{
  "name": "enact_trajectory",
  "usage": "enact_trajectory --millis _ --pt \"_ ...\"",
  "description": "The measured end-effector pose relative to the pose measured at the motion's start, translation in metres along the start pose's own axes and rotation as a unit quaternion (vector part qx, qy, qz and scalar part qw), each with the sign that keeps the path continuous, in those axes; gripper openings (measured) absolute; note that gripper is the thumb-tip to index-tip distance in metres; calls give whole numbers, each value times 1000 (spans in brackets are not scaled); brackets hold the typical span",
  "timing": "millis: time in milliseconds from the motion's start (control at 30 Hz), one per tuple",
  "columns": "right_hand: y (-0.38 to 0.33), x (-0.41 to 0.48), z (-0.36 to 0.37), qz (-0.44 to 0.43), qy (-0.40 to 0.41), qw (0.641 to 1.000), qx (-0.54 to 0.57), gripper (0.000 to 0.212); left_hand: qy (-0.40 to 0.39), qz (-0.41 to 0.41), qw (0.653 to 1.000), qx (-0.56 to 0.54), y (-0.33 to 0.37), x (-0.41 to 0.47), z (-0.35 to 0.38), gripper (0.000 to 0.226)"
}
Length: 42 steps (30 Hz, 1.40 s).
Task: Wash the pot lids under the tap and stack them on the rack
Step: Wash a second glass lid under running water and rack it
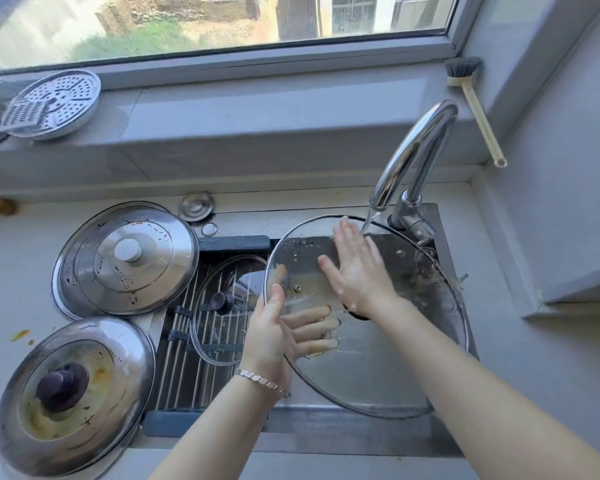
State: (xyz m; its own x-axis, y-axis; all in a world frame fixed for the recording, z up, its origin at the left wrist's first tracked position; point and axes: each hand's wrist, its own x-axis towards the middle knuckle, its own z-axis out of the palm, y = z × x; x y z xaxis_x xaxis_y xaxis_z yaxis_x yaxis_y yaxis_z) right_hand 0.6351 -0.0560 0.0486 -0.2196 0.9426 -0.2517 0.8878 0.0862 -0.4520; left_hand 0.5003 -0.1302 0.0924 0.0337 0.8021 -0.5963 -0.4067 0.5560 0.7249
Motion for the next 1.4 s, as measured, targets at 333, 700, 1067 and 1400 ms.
enact_trajectory --millis 333,700,1067,1400 --pt "-33 -26 12 -159 -19 985 68 69 5 -2 1000 -16 -9 0 6 25" --pt "-24 3 23 85 35 989 113 64 32 27 998 42 -1 -1 -7 27" --pt "-49 -56 41 -304 -22 949 86 61 69 84 994 -25 14 12 -18 31" --pt "75 -79 73 -22 -105 993 57 81 92 109 985 95 23 5 -21 26"
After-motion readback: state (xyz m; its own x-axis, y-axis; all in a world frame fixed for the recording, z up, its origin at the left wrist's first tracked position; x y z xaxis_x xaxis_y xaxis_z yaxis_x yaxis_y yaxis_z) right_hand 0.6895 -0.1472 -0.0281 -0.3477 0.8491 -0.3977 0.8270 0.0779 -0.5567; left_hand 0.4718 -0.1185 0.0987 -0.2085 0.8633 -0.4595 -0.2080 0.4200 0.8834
